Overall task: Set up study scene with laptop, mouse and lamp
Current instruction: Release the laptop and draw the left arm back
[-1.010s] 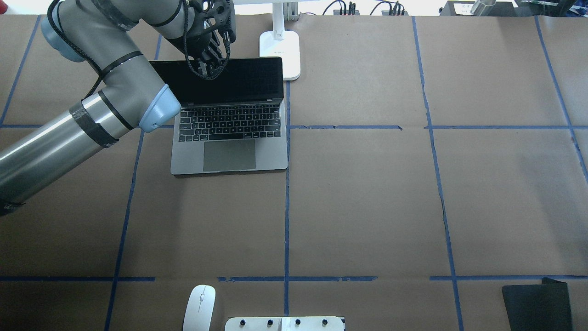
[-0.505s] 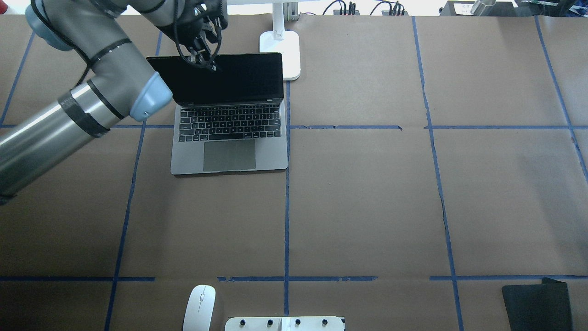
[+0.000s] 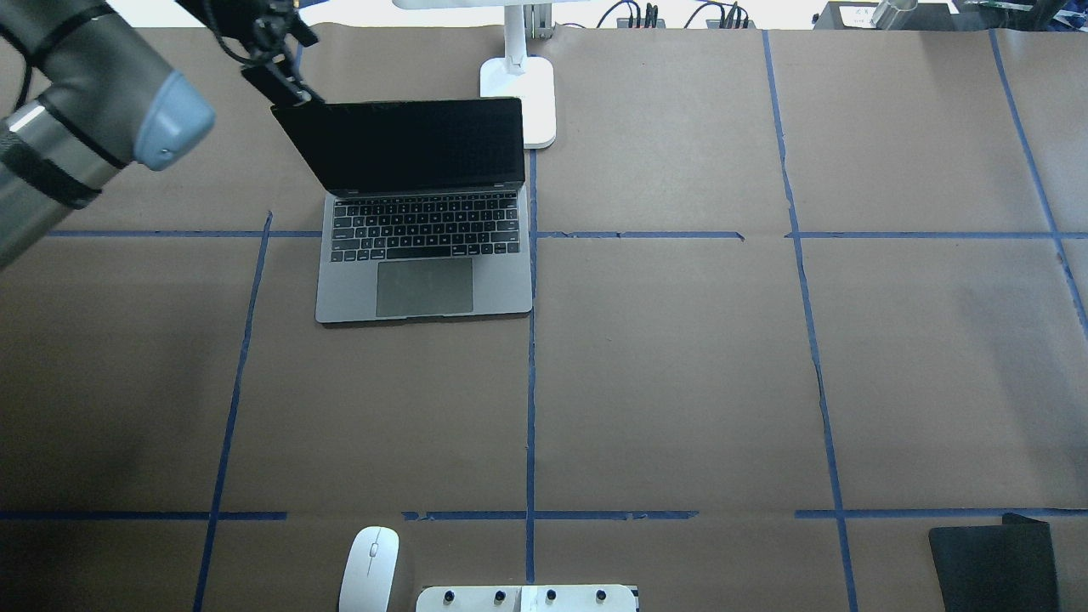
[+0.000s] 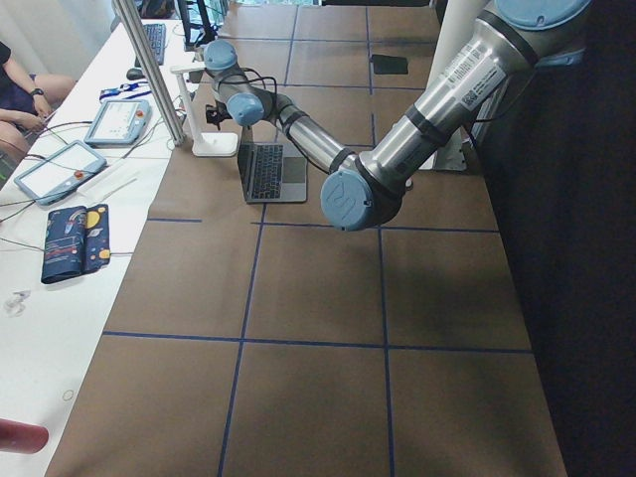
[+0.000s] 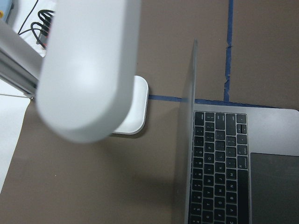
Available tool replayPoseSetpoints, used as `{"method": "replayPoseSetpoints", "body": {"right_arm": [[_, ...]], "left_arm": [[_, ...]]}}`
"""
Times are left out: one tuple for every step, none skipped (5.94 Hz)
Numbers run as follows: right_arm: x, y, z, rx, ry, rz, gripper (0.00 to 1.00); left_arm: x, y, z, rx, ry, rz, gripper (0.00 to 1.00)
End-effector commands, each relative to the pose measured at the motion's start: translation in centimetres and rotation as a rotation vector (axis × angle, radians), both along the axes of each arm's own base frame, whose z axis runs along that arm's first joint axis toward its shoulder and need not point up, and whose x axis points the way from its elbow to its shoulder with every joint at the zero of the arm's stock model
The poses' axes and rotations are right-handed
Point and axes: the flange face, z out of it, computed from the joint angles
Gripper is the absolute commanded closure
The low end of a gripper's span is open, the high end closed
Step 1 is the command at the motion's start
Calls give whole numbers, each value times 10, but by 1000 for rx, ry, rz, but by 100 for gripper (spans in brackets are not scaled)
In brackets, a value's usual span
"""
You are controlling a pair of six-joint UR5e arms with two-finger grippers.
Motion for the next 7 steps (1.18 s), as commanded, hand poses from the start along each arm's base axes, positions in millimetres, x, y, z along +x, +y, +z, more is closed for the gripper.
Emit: {"method": "replayPoseSetpoints", "body": {"right_arm": [[0,-1,-2,3,0,1,0],[0,-1,-2,3,0,1,0],[0,-2,-5,4,-2,4,0],[-1,-2,-10,-9,-10,29,0],[-7,-2,-31,-68,-79,108,0],[-34,-2,-63,-149,-104,179,0],[-61,17,-84,-204,-107,203,0]], "left_arm": [[-51,38,36,-237,-76,-19,1],[-68,49,55,-415,-123,-86,0],[-84,56,92,-515,-147,-132,0],[-114,73,149,-742,-165,-257,0],[-131,89,178,-930,-173,-385,0],[-142,117,194,-935,-177,-387,0],[-148,133,211,-954,-183,-393,0]]}}
